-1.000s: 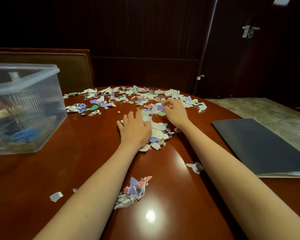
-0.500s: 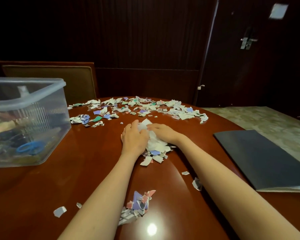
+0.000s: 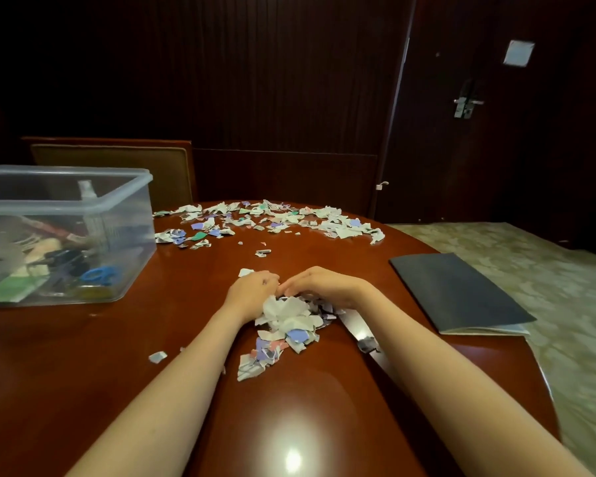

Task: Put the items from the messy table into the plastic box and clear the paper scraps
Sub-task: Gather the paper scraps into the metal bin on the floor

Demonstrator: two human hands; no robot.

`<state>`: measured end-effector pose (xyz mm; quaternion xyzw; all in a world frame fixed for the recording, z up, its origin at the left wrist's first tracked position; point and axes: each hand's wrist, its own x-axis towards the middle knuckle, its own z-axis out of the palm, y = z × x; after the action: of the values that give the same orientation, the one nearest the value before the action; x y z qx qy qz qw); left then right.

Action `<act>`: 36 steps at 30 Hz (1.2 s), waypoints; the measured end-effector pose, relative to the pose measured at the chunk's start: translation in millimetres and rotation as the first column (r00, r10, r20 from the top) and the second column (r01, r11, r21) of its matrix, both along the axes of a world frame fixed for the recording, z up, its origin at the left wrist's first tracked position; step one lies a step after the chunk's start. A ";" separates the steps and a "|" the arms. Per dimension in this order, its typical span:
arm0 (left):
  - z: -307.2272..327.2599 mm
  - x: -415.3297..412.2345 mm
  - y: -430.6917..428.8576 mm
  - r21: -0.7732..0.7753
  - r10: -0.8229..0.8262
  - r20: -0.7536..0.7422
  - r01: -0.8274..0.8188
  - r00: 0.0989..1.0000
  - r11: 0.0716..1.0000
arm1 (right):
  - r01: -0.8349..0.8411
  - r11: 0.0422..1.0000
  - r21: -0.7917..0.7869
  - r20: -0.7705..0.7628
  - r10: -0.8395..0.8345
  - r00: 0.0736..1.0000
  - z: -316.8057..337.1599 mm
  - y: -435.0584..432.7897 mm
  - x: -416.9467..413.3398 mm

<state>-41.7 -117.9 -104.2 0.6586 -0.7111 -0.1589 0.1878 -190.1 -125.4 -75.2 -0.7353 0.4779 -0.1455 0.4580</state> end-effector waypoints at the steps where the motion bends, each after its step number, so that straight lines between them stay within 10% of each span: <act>1: -0.5 3.2 7.3 0.005 -0.028 0.014 0.027 1.000 1.000 | 0.018 0.999 -0.027 0.026 -0.018 0.999 2.8 7.1 -1.3; 6: -5.6 13.9 34.3 0.088 -0.151 0.186 0.137 0.971 0.987 | 0.291 0.928 -0.233 0.180 -0.253 0.950 8.9 35.3 -12.3; 16: 16.7 61.3 73.4 0.078 0.075 0.183 -0.091 0.980 0.993 | 0.395 0.841 -0.370 -0.304 -0.511 0.804 -40.5 49.4 -28.8; 21: 14.5 87.8 103.8 0.424 0.141 0.049 -0.149 0.989 0.893 | 0.297 0.852 -0.432 -0.320 -0.452 0.832 -37.1 46.0 -0.9; 28: 4.7 59.6 117.7 0.329 -0.073 0.200 0.003 0.977 0.944 | 0.072 0.915 -0.397 -0.194 -0.160 0.968 -28.7 70.5 36.5; 36: -0.2 44.1 85.1 0.162 -0.128 -0.001 0.126 0.992 0.979 | 0.148 0.814 -0.562 -0.025 -0.195 0.980 -33.9 79.0 47.3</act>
<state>2.4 -32.8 -104.4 0.6257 -0.7374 -0.2247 0.1197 -142.8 -46.5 -109.0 -0.7960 0.4972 -0.2892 0.1888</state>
